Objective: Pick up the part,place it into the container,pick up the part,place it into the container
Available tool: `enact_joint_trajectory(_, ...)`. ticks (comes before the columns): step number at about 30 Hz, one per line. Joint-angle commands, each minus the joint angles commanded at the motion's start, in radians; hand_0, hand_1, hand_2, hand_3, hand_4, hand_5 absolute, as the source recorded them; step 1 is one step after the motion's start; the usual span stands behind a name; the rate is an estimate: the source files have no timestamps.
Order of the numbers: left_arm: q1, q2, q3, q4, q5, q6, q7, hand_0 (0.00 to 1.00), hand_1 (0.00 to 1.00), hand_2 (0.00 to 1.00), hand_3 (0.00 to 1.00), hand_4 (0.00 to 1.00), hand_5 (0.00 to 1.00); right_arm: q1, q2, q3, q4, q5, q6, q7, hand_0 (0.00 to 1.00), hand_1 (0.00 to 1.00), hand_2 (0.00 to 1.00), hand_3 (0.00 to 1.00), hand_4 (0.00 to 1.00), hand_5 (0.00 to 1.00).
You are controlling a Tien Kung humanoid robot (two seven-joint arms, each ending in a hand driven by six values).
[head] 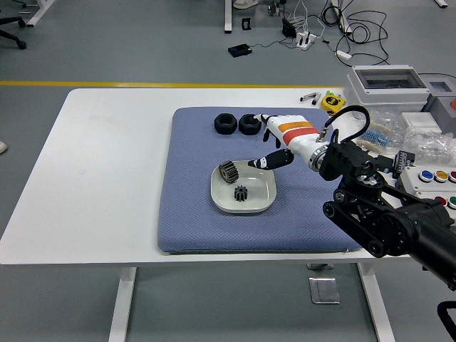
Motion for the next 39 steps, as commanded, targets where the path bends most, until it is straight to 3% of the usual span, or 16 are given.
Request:
enact_joint_trajectory(3,0.000,-0.001,0.001,0.000,-0.002,0.000,0.000,0.697,0.610,0.642,0.556,0.564,0.582,-0.033,-0.033,0.039,0.018,0.128,-0.008,0.022,0.163,0.373,0.548,0.860,0.932,0.390)
enact_joint_trajectory(4,0.000,-0.001,0.001,0.000,-0.002,0.000,0.000,0.697,0.608,0.643,0.556,0.562,0.581,-0.039,-0.041,0.045,0.022,0.167,0.002,0.028,0.433,0.606,0.726,0.835,0.972,0.552)
enact_joint_trajectory(10,0.000,-0.002,0.001,0.001,-0.003,-0.001,-0.001,0.697,0.608,0.643,0.556,0.562,0.581,-0.096,-0.098,0.080,0.072,0.421,0.119,0.115,0.433,0.606,0.726,0.835,0.972,0.552)
enact_joint_trajectory(11,0.000,-0.002,0.002,0.001,-0.003,-0.001,-0.001,0.697,0.609,0.643,0.556,0.565,0.584,-0.104,-0.104,0.081,0.076,0.466,0.150,0.129,0.896,0.868,0.888,0.875,0.998,0.998)
enact_joint_trajectory(15,-0.002,-0.004,0.003,0.001,-0.003,-0.001,-0.001,0.697,0.609,0.643,0.556,0.565,0.584,-0.138,-0.132,0.095,0.095,0.635,0.239,0.164,0.896,0.868,0.888,0.875,0.998,0.998)
enact_joint_trajectory(16,-0.003,-0.005,0.005,0.000,-0.004,-0.001,-0.002,0.697,0.609,0.643,0.556,0.565,0.584,-0.150,-0.139,0.100,0.105,0.674,0.240,0.184,0.896,0.868,0.888,0.875,0.998,0.998)
enact_joint_trajectory(17,-0.004,-0.005,0.005,0.000,-0.003,-0.002,-0.002,0.697,0.613,0.643,0.556,0.565,0.584,-0.162,-0.145,0.108,0.116,0.720,0.236,0.204,0.980,0.910,0.915,0.892,0.998,0.998)
enact_joint_trajectory(21,-0.003,-0.005,0.002,0.000,0.000,-0.002,0.000,0.697,0.613,0.643,0.556,0.565,0.584,-0.200,-0.152,0.150,0.144,0.889,0.233,0.248,0.980,0.910,0.915,0.892,0.998,0.998)
enact_joint_trajectory(27,-0.003,-0.006,0.003,0.000,0.000,-0.002,-0.002,0.697,0.610,0.643,0.556,0.565,0.583,-0.258,-0.162,0.237,0.184,1.142,0.313,0.184,0.998,0.914,0.919,0.916,0.998,0.998)
enact_joint_trajectory(30,-0.003,-0.006,0.001,0.001,0.004,-0.002,-0.001,0.697,0.609,0.643,0.556,0.564,0.583,-0.287,-0.173,0.235,0.209,1.272,0.287,0.210,0.998,0.909,0.916,0.916,0.998,0.998)
enact_joint_trajectory(34,-0.002,-0.006,0.005,0.001,0.000,-0.002,-0.003,0.697,0.609,0.643,0.556,0.564,0.583,-0.333,-0.181,0.244,0.237,1.416,0.175,0.305,0.998,0.909,0.916,0.916,0.998,0.998)
enact_joint_trajectory(35,-0.003,-0.006,0.004,0.001,0.001,-0.002,-0.003,0.696,0.610,0.643,0.556,0.565,0.583,-0.350,-0.184,0.257,0.245,1.422,0.129,0.330,0.938,0.847,0.854,0.859,0.998,0.998)
enact_joint_trajectory(36,-0.003,-0.006,0.004,0.002,0.001,-0.002,-0.003,0.696,0.610,0.643,0.556,0.565,0.583,-0.360,-0.187,0.267,0.250,1.415,0.085,0.334,0.938,0.847,0.854,0.859,0.998,0.998)
enact_joint_trajectory(39,-0.002,-0.006,0.004,0.002,0.001,-0.002,-0.003,0.696,0.610,0.643,0.556,0.565,0.583,-0.399,-0.195,0.307,0.269,1.334,0.037,0.313,0.938,0.847,0.854,0.859,0.998,0.998)
